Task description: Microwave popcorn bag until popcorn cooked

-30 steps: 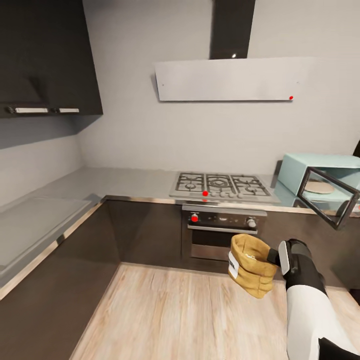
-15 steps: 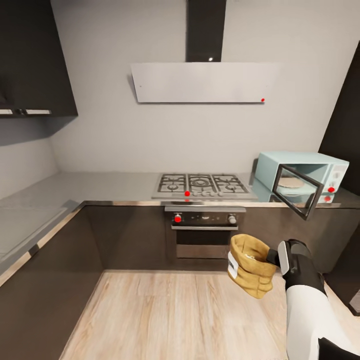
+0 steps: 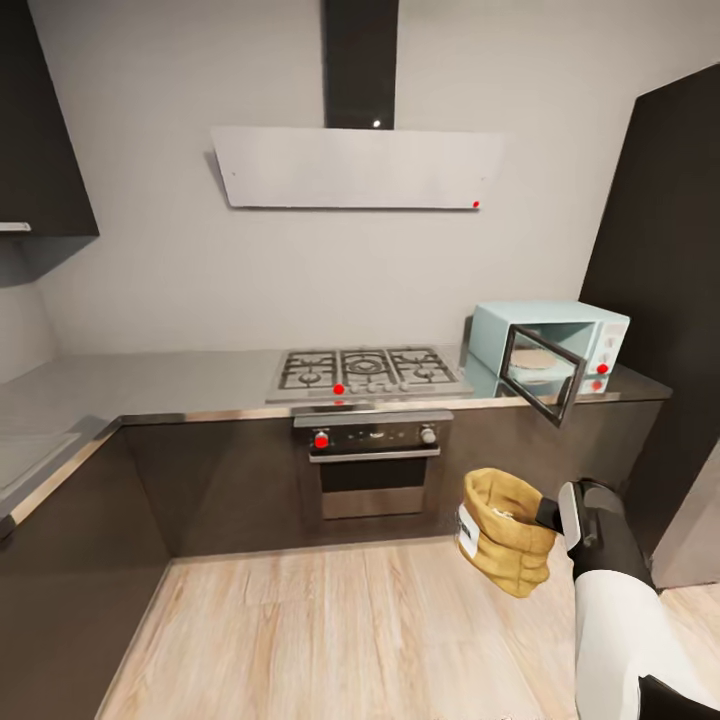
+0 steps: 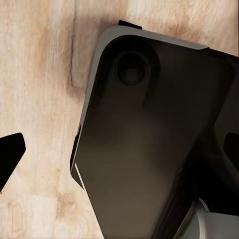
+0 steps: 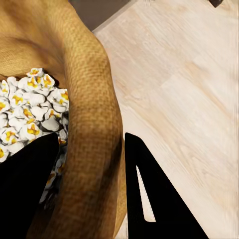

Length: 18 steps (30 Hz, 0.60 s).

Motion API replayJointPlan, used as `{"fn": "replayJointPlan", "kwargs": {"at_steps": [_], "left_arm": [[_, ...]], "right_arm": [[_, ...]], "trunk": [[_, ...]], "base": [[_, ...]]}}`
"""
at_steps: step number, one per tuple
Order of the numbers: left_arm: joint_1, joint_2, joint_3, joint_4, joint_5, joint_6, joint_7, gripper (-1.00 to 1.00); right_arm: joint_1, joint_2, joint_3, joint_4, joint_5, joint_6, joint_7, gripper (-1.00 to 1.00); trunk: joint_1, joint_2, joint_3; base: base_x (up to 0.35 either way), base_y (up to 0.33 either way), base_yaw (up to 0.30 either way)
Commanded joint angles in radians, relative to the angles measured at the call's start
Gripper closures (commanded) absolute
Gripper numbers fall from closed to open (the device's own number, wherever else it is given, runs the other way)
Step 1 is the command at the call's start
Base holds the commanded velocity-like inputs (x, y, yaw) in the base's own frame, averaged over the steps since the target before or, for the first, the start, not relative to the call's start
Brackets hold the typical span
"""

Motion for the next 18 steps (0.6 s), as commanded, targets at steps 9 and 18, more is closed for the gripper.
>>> {"fn": "replayJointPlan", "kwargs": {"at_steps": [9, 18], "left_arm": [[0.0, -0.001, 0.002, 0.0, 0.003, -0.003, 0.0, -1.0], [0.0, -0.001, 0.002, 0.0, 0.002, -0.003, 0.0, -1.0]], "right_arm": [[-0.001, -0.005, -0.001, 0.0, 0.008, 0.005, 0.006, 1.0], [-0.001, -0.006, -0.001, 0.0, 0.01, 0.006, 0.007, 1.0]], "trunk": [[0.0, -0.001, 0.003], [0.0, -0.001, 0.008]], "base": [[0.0, 0.0, -0.242], [0.0, 0.0, -0.242]]}}
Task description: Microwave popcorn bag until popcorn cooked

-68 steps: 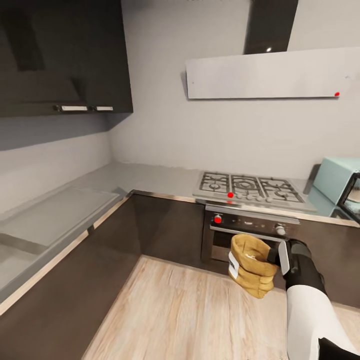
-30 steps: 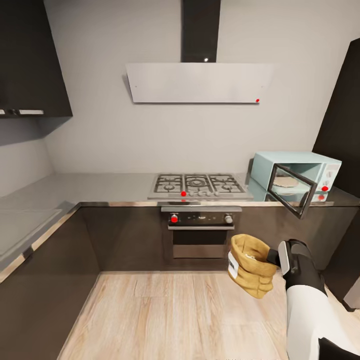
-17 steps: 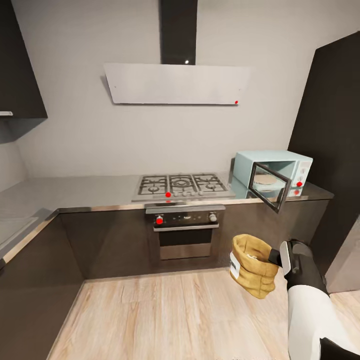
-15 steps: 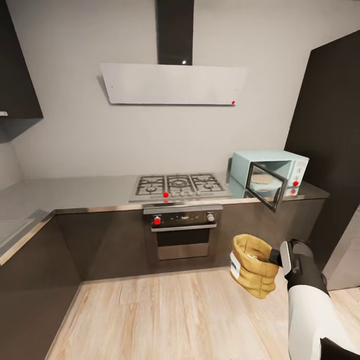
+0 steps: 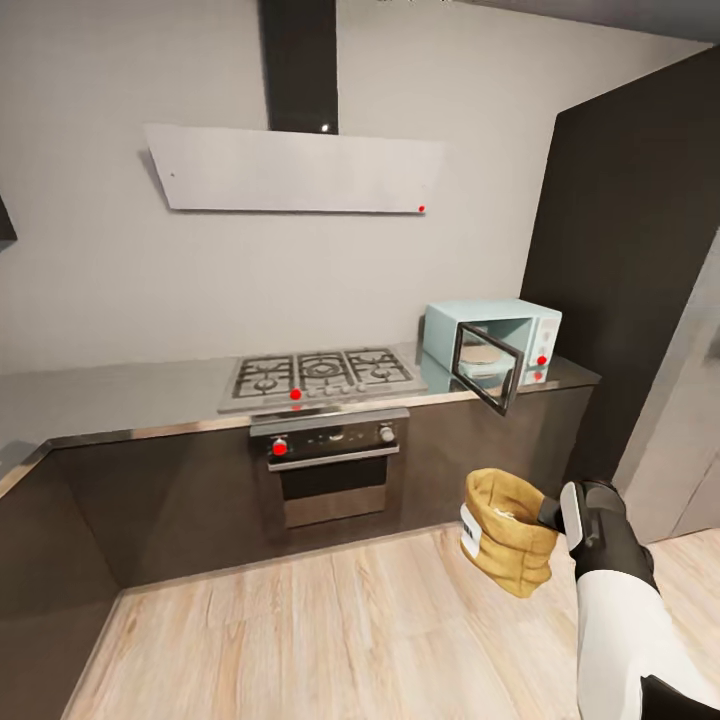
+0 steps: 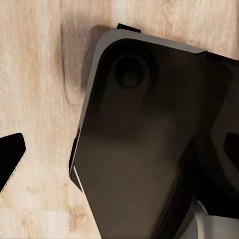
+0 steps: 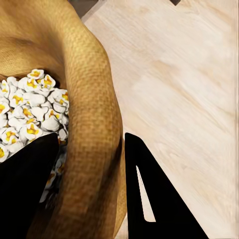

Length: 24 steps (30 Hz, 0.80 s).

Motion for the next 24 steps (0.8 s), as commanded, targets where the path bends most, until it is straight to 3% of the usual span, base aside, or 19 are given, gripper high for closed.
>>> {"fn": "replayJointPlan", "kwargs": {"at_steps": [1, 24], "left_arm": [[0.0, 0.0, 0.001, 0.0, 0.003, -0.003, 0.0, -1.0], [0.0, -0.001, 0.0, 0.0, 0.003, -0.003, 0.0, -1.0]], "right_arm": [[-0.001, 0.0, -0.001, 0.0, 0.011, 0.005, 0.005, 1.0], [-0.001, -0.001, 0.0, -0.002, 0.011, 0.016, 0.007, 1.0]], "trunk": [[0.0, -0.001, -0.001], [0.0, -0.001, 0.01]], "base": [[0.0, 0.0, -0.242], [0.0, 0.0, -0.242]]}}
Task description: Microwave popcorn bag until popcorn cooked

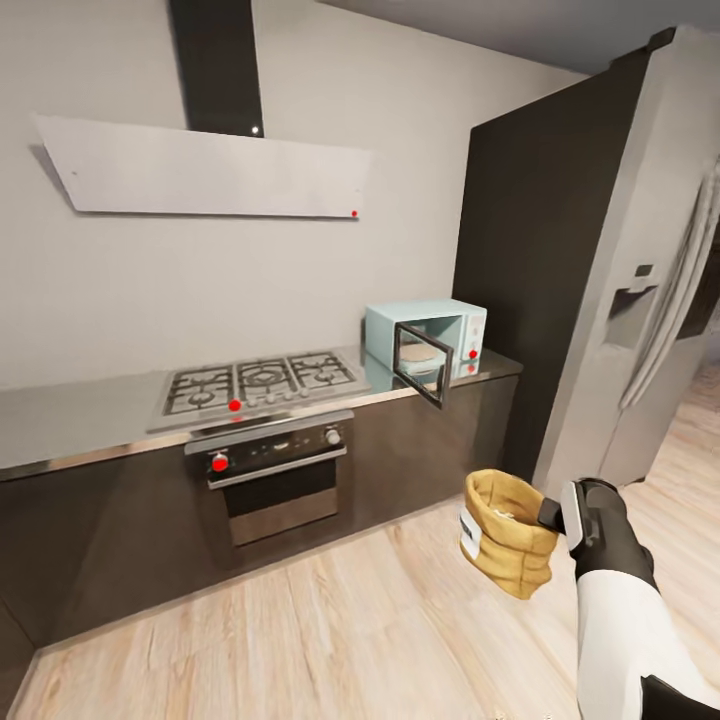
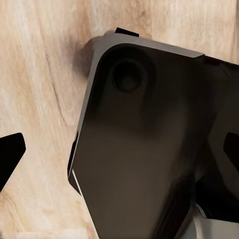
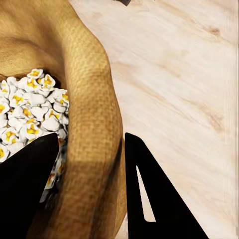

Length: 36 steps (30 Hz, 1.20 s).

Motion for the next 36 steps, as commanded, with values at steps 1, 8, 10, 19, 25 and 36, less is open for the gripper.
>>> {"fn": "replayJointPlan", "kwargs": {"at_steps": [1, 8, 10, 19, 25, 36], "left_arm": [[0.0, 0.0, 0.001, 0.0, 0.003, -0.003, 0.0, -1.0], [0.0, 0.001, 0.001, 0.0, 0.003, -0.003, 0.0, -1.0], [0.0, 0.0, 0.001, 0.0, 0.003, -0.003, 0.0, -1.0], [0.0, 0.0, -0.002, 0.0, 0.002, -0.003, 0.0, -1.0], [0.0, 0.0, -0.009, 0.0, -0.004, -0.003, 0.0, -1.0], [0.0, -0.002, -0.011, 0.0, -0.006, -0.003, 0.0, -1.0]], "right_arm": [[-0.001, 0.0, -0.001, -0.001, 0.01, 0.005, 0.005, 1.0], [-0.001, -0.001, 0.002, -0.001, 0.048, 0.004, 0.008, 1.0], [-0.001, -0.001, 0.003, -0.001, 0.048, 0.004, 0.014, 1.0], [-0.001, -0.017, 0.005, -0.001, 0.057, 0.004, 0.043, 1.0], [-0.001, -0.018, 0.006, -0.001, 0.065, 0.005, 0.069, 1.0], [-0.002, -0.018, 0.006, 0.001, 0.239, -0.002, 0.271, 1.0]], "trunk": [[0.0, -0.001, -0.001], [0.0, -0.001, 0.003], [0.0, -0.001, 0.003], [0.0, -0.001, 0.008], [0.0, -0.001, 0.01], [0.0, -0.001, 0.016]], "base": [[0.0, 0.0, -0.242], [0.0, 0.0, -0.242], [0.0, 0.0, -0.242], [0.0, 0.0, -0.242], [0.0, 0.0, -0.242], [0.0, 0.0, -0.243]]}}
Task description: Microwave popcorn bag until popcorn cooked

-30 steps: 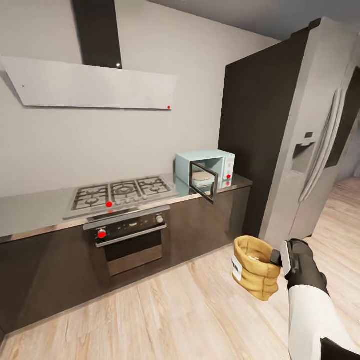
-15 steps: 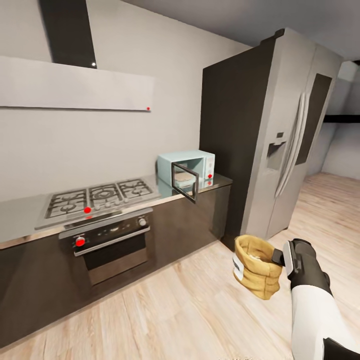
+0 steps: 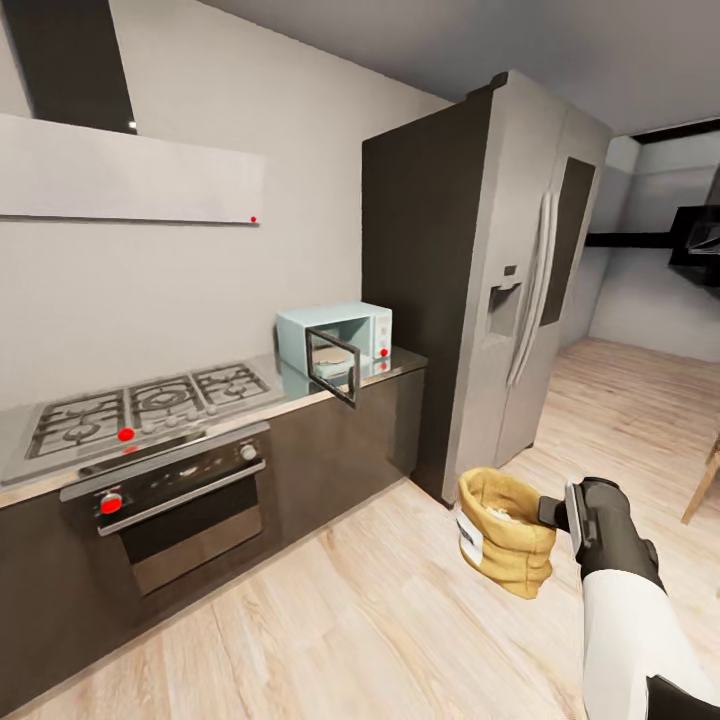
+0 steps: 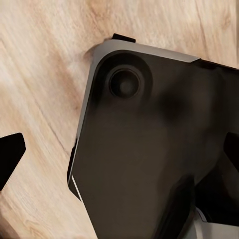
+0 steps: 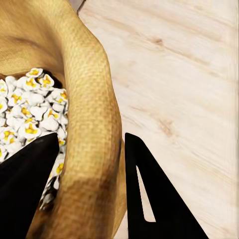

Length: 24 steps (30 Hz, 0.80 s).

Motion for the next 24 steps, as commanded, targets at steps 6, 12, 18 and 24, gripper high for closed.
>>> {"fn": "replayJointPlan", "kwargs": {"at_steps": [6, 12, 18, 24], "left_arm": [[0.0, 0.0, 0.001, 0.0, 0.003, -0.003, 0.0, -1.0], [0.0, 0.0, 0.0, 0.0, 0.002, -0.003, 0.0, -1.0], [0.0, 0.003, 0.0, 0.0, 0.001, 0.009, -0.001, -1.0], [0.0, 0.003, 0.0, 0.0, 0.001, 0.011, -0.001, -1.0]], "right_arm": [[-0.001, 0.0, -0.002, 0.0, 0.002, 0.0, -0.001, 1.0], [-0.001, -0.001, -0.002, 0.0, 0.002, 0.0, -0.003, 1.0], [-0.001, 0.0, -0.002, 0.0, 0.002, 0.0, -0.004, 1.0], [-0.001, 0.0, -0.002, 0.0, 0.003, 0.0, -0.005, 1.0]], "trunk": [[0.0, -0.001, 0.0], [0.0, -0.001, 0.0], [0.0, -0.001, 0.0], [0.0, -0.001, 0.0]], "base": [[0.0, 0.0, -0.082], [0.0, 0.0, -0.002], [0.174, 0.0, 0.0], [0.311, 0.0, 0.0]]}}
